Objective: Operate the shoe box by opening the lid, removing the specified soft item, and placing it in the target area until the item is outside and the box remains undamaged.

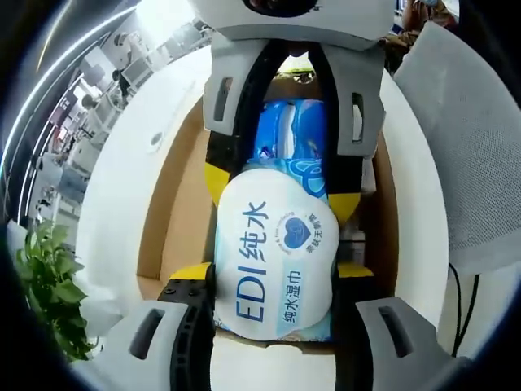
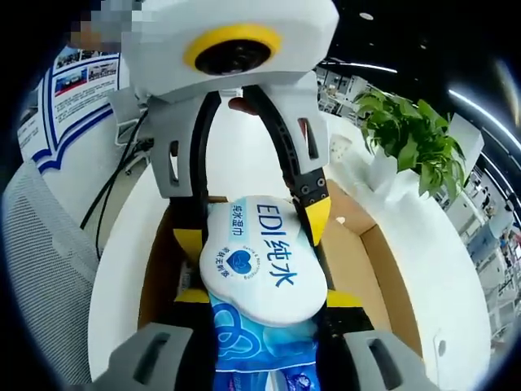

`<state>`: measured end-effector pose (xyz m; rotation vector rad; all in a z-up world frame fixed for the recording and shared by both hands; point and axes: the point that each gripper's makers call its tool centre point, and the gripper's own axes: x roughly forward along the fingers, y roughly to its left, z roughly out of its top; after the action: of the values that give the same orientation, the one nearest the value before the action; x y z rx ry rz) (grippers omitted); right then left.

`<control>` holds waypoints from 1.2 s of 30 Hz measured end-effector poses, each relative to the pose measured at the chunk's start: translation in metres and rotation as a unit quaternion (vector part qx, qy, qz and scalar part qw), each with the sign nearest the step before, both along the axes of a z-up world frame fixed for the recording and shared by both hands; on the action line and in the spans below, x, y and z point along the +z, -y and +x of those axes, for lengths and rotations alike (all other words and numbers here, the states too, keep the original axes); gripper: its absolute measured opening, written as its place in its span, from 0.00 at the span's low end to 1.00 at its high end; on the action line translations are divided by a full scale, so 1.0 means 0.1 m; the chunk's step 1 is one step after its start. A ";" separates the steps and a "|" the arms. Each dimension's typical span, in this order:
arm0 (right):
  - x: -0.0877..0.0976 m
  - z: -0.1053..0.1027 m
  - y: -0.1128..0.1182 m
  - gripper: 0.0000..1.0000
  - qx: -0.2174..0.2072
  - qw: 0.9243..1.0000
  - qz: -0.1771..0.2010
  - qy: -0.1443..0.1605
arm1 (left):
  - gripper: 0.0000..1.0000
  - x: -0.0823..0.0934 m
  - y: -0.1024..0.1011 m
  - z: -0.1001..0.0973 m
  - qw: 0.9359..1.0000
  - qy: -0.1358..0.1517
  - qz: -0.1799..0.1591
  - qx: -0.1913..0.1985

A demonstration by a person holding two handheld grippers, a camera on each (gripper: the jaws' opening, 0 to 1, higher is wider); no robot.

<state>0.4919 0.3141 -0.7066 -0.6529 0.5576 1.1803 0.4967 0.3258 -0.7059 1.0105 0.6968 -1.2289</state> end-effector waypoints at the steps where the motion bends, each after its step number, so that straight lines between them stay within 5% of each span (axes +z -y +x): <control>1: 0.02 0.00 0.00 0.43 0.001 1.000 0.000 0.000 | 0.56 0.01 0.00 -0.01 1.000 0.000 0.000 0.001; 20: 0.37 -0.10 0.09 0.42 0.006 1.000 0.017 0.009 | 0.56 0.37 0.09 -0.11 1.000 0.009 -0.004 0.007; 36: 0.69 -0.20 0.48 0.42 0.007 1.000 0.017 0.000 | 0.56 0.67 0.49 -0.20 1.000 0.000 -0.017 0.005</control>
<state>0.4723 0.2666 -0.6374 -0.6286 0.5327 1.1995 0.4772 0.2773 -0.6393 0.9775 0.6774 -1.2288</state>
